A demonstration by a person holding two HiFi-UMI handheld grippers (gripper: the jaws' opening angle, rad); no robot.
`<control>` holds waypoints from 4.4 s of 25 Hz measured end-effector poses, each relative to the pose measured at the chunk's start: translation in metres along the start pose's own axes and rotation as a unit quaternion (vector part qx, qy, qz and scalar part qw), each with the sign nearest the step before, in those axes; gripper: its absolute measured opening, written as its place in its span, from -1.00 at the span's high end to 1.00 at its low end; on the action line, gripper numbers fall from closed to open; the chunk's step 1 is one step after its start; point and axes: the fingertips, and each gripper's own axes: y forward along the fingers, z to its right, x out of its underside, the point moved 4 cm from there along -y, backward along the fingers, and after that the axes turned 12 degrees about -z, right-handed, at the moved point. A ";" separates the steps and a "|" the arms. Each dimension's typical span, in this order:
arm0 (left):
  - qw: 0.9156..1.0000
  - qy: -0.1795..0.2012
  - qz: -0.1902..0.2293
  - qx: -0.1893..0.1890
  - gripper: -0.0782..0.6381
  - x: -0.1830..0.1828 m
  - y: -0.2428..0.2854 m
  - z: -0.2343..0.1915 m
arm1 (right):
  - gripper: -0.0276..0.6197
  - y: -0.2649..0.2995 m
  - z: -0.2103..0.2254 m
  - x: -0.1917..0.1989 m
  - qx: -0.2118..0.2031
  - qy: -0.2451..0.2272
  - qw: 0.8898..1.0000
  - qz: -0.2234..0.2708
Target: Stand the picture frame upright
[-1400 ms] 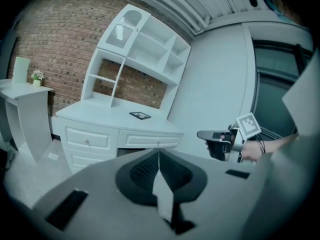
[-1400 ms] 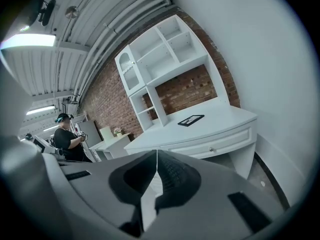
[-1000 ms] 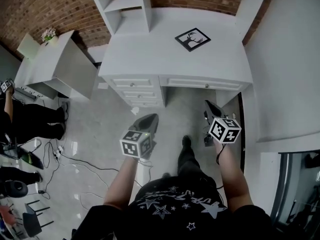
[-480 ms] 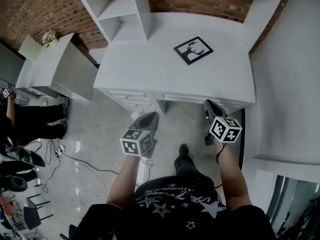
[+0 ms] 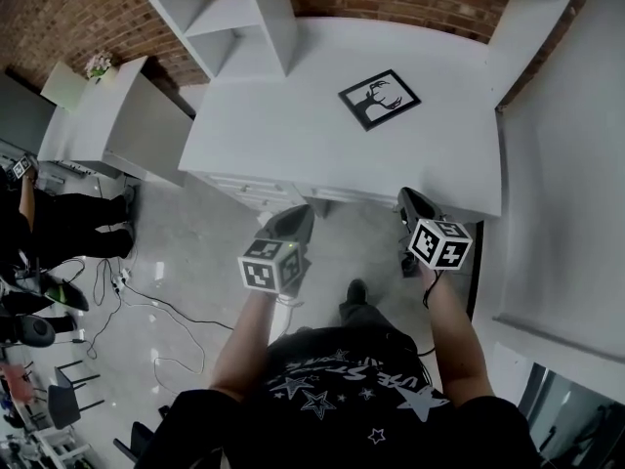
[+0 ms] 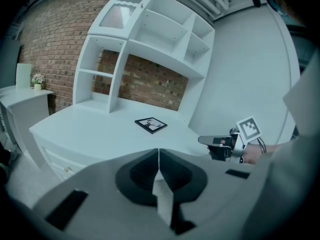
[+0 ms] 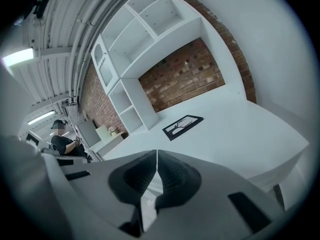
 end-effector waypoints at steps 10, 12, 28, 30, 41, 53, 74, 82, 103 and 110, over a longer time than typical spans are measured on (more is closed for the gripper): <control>1.000 -0.008 -0.002 -0.017 0.73 -0.009 0.005 -0.016 | 0.86 0.034 -0.005 -0.010 -0.017 -0.016 0.999 -0.032; 1.000 -0.001 -0.007 -0.015 0.73 -0.011 0.010 -0.023 | 0.87 0.041 -0.006 -0.010 -0.008 -0.015 0.999 -0.039; 0.997 0.040 -0.032 0.054 0.73 -0.095 0.090 -0.112 | 0.86 0.132 0.010 -0.054 0.083 0.011 0.993 -0.082; 0.997 0.038 -0.035 0.060 0.73 -0.102 0.099 -0.124 | 0.86 0.147 0.012 -0.058 0.091 0.012 0.992 -0.088; 0.994 0.033 -0.062 0.082 0.73 -0.115 0.129 -0.165 | 0.61 0.210 0.011 -0.085 0.126 -0.042 0.982 -0.131; 0.992 0.036 -0.078 0.089 0.73 -0.123 0.141 -0.186 | 0.57 0.251 0.018 -0.096 0.175 -0.155 0.953 -0.195; 0.992 0.037 -0.081 0.093 0.73 -0.119 0.142 -0.187 | 0.68 0.269 0.026 -0.084 0.170 -0.238 0.910 -0.294; 0.993 0.045 -0.074 0.086 0.73 -0.117 0.130 -0.181 | 0.69 0.253 0.019 -0.084 0.133 -0.278 0.908 -0.284; 0.996 0.028 -0.070 0.050 0.73 -0.069 0.092 -0.126 | 0.69 0.186 -0.024 -0.005 0.029 -0.387 0.872 -0.300; 0.997 0.009 -0.069 0.033 0.73 -0.049 0.079 -0.116 | 0.69 0.162 -0.037 0.022 -0.010 -0.422 0.854 -0.305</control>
